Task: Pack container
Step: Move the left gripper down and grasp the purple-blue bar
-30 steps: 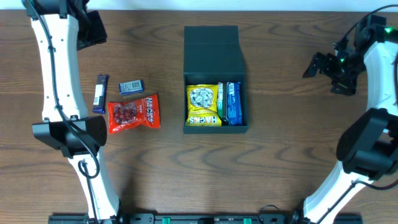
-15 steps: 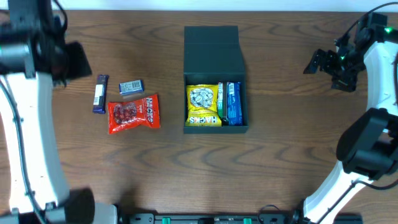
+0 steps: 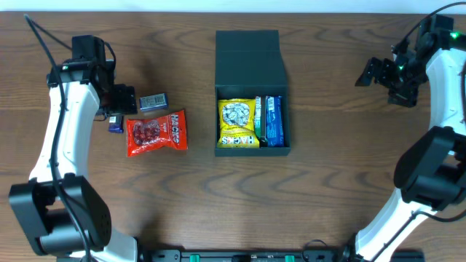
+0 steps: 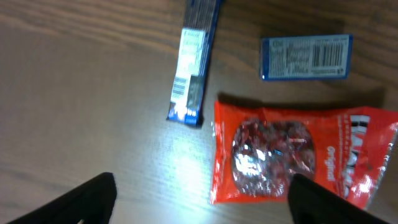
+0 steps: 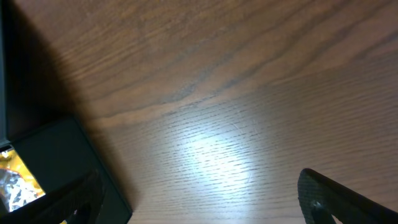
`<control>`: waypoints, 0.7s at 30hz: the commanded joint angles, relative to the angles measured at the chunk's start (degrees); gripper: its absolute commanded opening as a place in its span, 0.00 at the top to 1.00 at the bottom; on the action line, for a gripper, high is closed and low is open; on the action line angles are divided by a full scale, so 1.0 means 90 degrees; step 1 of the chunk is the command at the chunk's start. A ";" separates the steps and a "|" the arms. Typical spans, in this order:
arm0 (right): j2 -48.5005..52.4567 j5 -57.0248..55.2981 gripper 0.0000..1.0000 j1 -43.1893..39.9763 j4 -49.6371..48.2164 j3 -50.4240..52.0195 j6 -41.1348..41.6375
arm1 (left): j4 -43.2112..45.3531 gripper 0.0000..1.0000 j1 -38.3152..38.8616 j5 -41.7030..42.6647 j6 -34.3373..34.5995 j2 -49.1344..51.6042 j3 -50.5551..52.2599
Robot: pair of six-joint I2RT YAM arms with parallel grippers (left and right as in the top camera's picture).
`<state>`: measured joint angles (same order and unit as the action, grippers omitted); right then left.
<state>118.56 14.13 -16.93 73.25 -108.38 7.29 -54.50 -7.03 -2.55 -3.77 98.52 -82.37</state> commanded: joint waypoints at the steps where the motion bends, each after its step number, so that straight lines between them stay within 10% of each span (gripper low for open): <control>1: 0.0017 0.0029 0.01 -0.0027 0.0002 -0.0109 -0.0175 | 0.0192 0.04 -0.0041 -0.0002 -0.0969 0.0270 0.0029; 21: 0.0017 -0.0049 0.01 -0.0027 0.0024 -0.0107 -0.0250 | 0.1593 0.05 -0.0515 0.0595 -0.2671 0.1557 0.0027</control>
<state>118.56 13.91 -16.93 73.45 -108.38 5.98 -40.60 -11.53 1.50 -23.92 110.02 -82.24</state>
